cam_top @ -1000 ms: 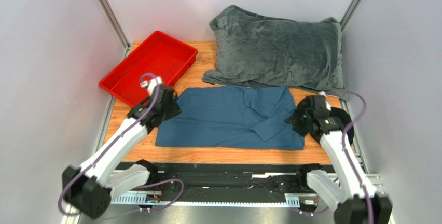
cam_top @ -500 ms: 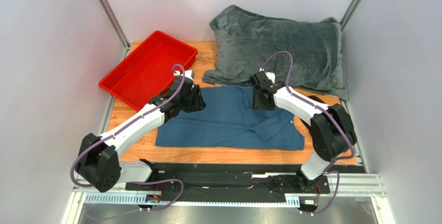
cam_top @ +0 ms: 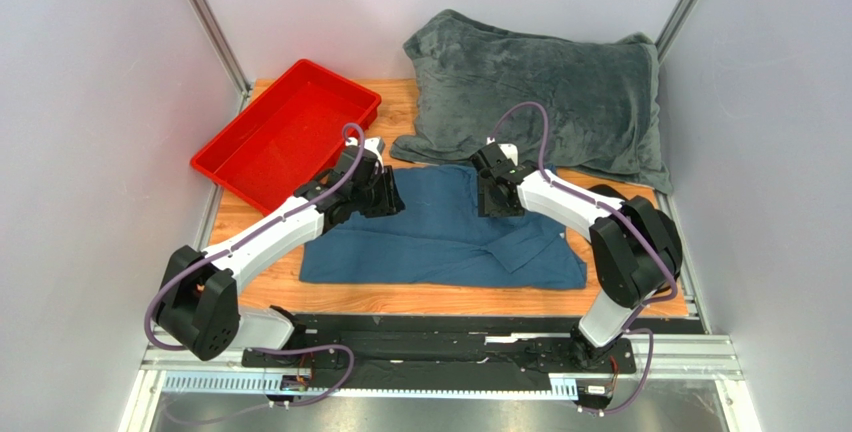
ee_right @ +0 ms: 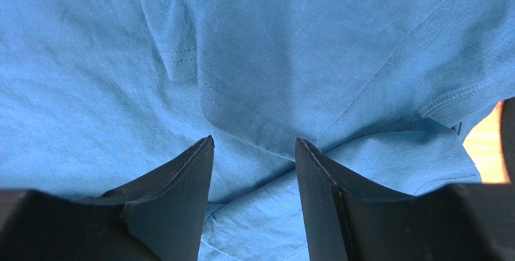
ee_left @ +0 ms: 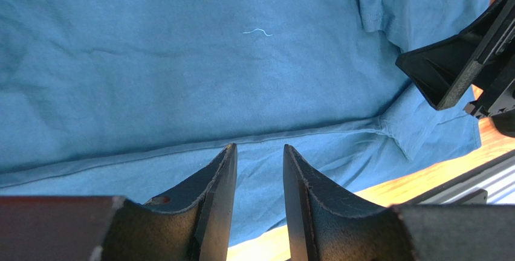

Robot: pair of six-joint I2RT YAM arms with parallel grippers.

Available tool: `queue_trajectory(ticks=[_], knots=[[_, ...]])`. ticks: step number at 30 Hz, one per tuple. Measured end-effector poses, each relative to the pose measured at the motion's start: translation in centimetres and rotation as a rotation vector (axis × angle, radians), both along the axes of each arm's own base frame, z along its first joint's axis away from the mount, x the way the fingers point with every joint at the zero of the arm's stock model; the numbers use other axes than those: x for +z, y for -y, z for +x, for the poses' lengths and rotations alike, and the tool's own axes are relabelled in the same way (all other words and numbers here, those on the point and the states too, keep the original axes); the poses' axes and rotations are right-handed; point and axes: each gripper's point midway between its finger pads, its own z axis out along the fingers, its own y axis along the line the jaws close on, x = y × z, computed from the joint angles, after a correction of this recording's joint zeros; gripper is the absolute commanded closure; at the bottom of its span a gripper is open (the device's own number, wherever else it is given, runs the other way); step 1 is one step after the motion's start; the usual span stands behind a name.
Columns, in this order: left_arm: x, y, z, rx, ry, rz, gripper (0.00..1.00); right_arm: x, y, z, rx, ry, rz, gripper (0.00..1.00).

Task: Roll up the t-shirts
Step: Fold the T-shirt at the center of the board.

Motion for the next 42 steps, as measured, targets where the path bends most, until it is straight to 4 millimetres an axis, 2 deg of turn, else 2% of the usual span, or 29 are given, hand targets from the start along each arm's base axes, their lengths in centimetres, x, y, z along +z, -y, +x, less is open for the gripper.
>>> queue_trajectory(ticks=[2, 4, 5, 6, 9, 12, 15, 20, 24, 27, 33, 36, 37, 39, 42], knots=[[-0.1, 0.1, 0.0, -0.004, -0.004, -0.002, 0.59, -0.1, -0.1, -0.1, 0.004, -0.001, -0.002, 0.46], [-0.2, 0.2, 0.0, -0.008, -0.006, -0.006, 0.59, -0.3, 0.1, -0.1, 0.002, -0.002, -0.015, 0.56], [-0.2, 0.3, 0.0, -0.010, -0.007, -0.008, 0.59, -0.4, 0.2, -0.1, 0.002, -0.002, -0.025, 0.62], [-0.1, 0.3, -0.1, -0.012, -0.008, -0.009, 0.59, -0.7, 0.4, 0.0, 0.002, -0.003, -0.038, 0.79], [-0.1, 0.4, -0.1, -0.014, -0.009, -0.011, 0.59, -1.4, 1.0, 0.1, 0.004, -0.016, -0.079, 0.97], [-0.2, 0.3, -0.1, -0.015, -0.010, -0.011, 0.59, -1.4, 1.3, 0.9, -0.003, -0.017, -0.106, 1.00], [-0.3, 0.3, -0.2, -0.015, -0.013, -0.008, 0.59, -0.1, 1.2, 2.7, -0.015, 0.015, -0.117, 1.00], [-0.4, 0.3, -0.2, -0.019, -0.012, -0.005, 0.59, 3.8, 1.3, 7.9, -0.060, 0.121, -0.115, 1.00], [-0.4, 0.2, -0.3, -0.027, -0.013, 0.000, 0.59, 5.5, 2.1, 11.2, -0.092, 0.167, -0.120, 1.00], [-0.6, 0.0, -0.6, -0.039, -0.018, 0.014, 0.59, 6.3, 2.9, 13.5, -0.110, 0.188, -0.126, 1.00], [-0.2, -0.4, -1.2, -0.062, -0.013, 0.027, 0.59, 6.8, 3.9, 15.9, -0.115, 0.211, -0.154, 1.00], [0.3, -0.4, -1.5, -0.072, -0.003, 0.024, 0.59, 7.4, 3.8, 16.5, -0.104, 0.232, -0.163, 0.90], [0.4, -0.4, -1.6, -0.076, -0.001, 0.022, 0.59, 7.7, 3.7, 16.7, -0.101, 0.240, -0.164, 0.81], [0.5, -0.4, -1.7, -0.088, -0.001, 0.019, 0.59, 8.2, 3.6, 17.3, -0.091, 0.260, -0.168, 0.70], [0.6, -0.1, -2.0, -0.107, -0.007, 0.010, 0.58, 8.5, 3.4, 18.0, -0.080, 0.282, -0.170, 0.62]])
